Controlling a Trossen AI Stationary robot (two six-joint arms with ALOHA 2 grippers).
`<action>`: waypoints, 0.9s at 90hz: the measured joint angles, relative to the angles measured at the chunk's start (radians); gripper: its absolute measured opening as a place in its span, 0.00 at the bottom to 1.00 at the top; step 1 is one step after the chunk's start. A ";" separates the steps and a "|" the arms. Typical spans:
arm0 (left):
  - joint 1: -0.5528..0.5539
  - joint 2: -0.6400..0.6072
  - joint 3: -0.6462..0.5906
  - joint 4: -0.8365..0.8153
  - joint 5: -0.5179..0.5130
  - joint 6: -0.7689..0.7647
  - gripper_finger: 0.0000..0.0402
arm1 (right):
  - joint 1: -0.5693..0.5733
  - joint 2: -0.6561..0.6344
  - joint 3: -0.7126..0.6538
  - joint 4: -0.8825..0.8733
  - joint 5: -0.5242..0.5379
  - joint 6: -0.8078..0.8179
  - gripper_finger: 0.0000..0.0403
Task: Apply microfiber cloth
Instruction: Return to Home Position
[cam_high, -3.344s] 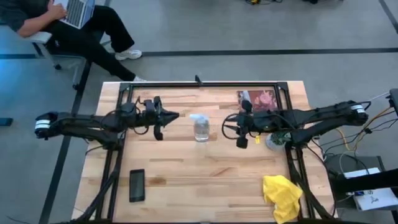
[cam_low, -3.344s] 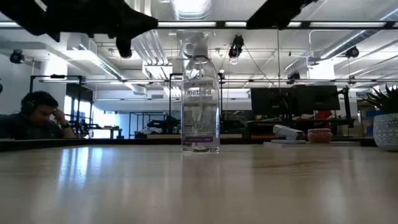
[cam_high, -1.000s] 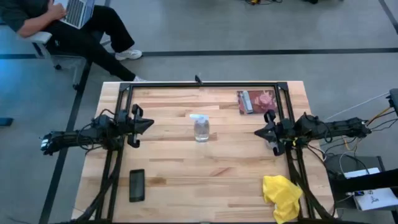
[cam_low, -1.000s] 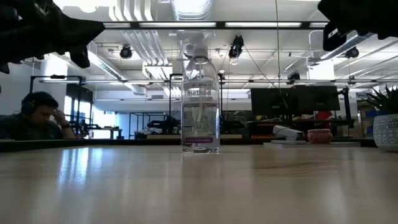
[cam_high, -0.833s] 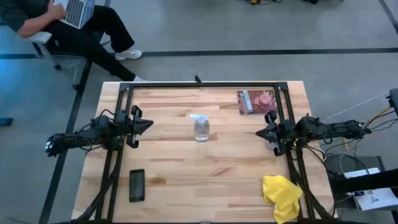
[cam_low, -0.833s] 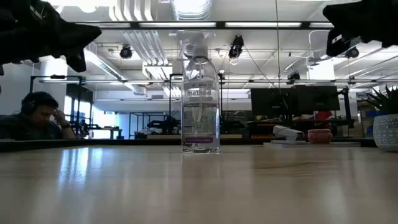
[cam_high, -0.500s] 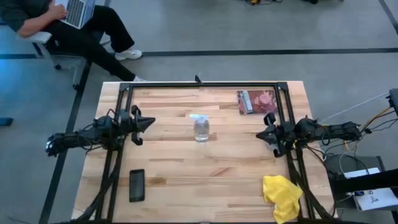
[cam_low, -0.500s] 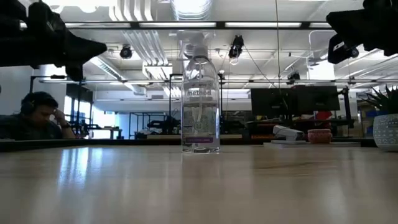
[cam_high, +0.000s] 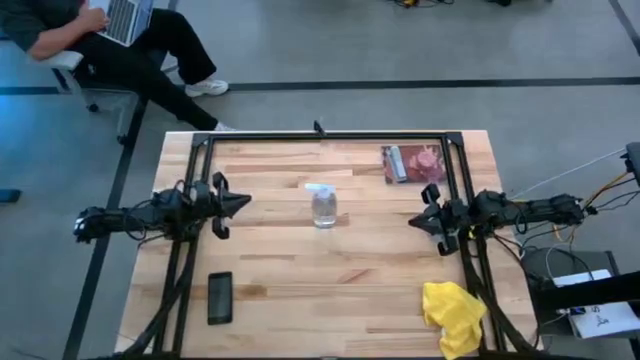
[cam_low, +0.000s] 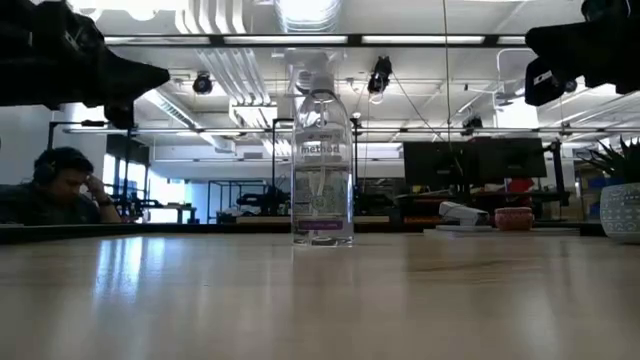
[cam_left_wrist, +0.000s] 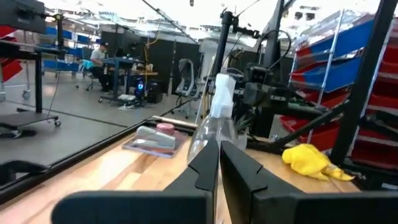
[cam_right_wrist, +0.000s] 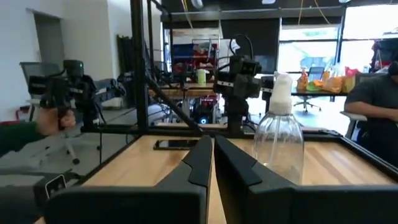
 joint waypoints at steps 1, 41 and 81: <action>0.000 0.002 0.000 0.000 0.000 0.000 0.00 | 0.000 0.000 0.000 0.001 0.000 0.000 0.01; 0.000 0.082 0.002 0.005 0.001 0.000 0.02 | 0.000 0.000 -0.001 0.002 0.000 0.002 0.01; 0.000 0.161 0.003 0.004 0.001 0.000 0.02 | 0.000 0.000 -0.001 0.002 0.000 0.002 0.01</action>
